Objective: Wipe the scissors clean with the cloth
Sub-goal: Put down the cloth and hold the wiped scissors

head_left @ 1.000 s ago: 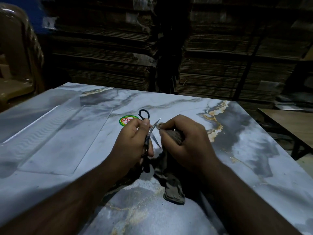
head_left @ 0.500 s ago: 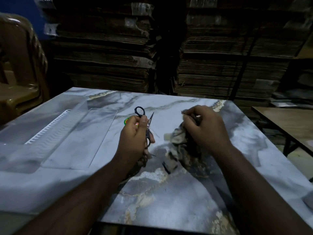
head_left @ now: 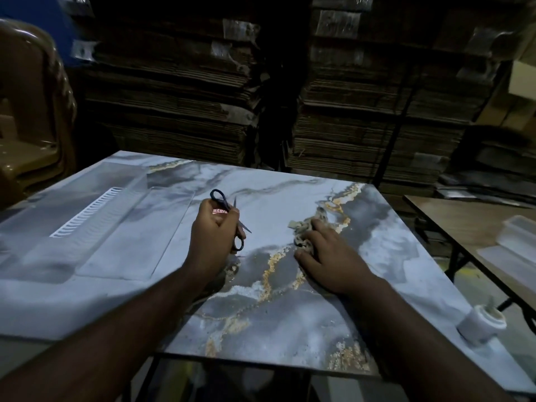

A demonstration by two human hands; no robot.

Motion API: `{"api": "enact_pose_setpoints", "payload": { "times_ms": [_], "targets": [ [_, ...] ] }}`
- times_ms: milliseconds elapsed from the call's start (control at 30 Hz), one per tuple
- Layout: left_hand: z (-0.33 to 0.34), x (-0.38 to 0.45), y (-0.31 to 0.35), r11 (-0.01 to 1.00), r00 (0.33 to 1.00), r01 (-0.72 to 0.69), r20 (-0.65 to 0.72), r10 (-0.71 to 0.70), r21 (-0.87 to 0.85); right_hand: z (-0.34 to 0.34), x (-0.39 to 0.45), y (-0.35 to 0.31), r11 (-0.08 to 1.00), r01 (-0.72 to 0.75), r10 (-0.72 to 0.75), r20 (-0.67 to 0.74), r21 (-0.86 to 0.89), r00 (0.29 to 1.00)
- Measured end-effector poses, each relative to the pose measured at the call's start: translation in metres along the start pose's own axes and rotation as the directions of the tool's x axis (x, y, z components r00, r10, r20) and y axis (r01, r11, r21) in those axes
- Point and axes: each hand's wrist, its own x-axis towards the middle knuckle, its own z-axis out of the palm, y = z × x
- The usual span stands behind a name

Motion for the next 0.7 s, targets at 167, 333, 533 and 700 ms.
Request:
{"api": "enact_pose_setpoints", "payload": {
  "times_ms": [167, 333, 533, 700],
  "targets": [
    [-0.01, 0.012, 0.018, 0.982, 0.991, 0.129, 0.06, -0.122, -0.137, -0.009, -0.008, -0.013, 0.996, -0.003, -0.004, 0.079, 0.092, 0.997],
    [-0.009, 0.003, 0.033, 0.937, 0.977, 0.189, 0.154, -0.149, -0.294, 0.001, -0.01, -0.058, 0.987, 0.125, -0.087, -0.313, 0.104, 0.946],
    [-0.011, -0.014, 0.036, 0.912, 0.973, 0.211, 0.166, -0.161, -0.352, -0.014, -0.015, -0.124, 0.367, -0.053, 0.153, -0.004, 0.929, 0.988],
    [-0.034, -0.019, 0.035, 0.977, 0.996, 0.079, 0.046, -0.071, -0.197, -0.014, -0.018, -0.13, 0.246, -0.081, 0.225, 0.025, 0.966, 0.974]
  ]
}}
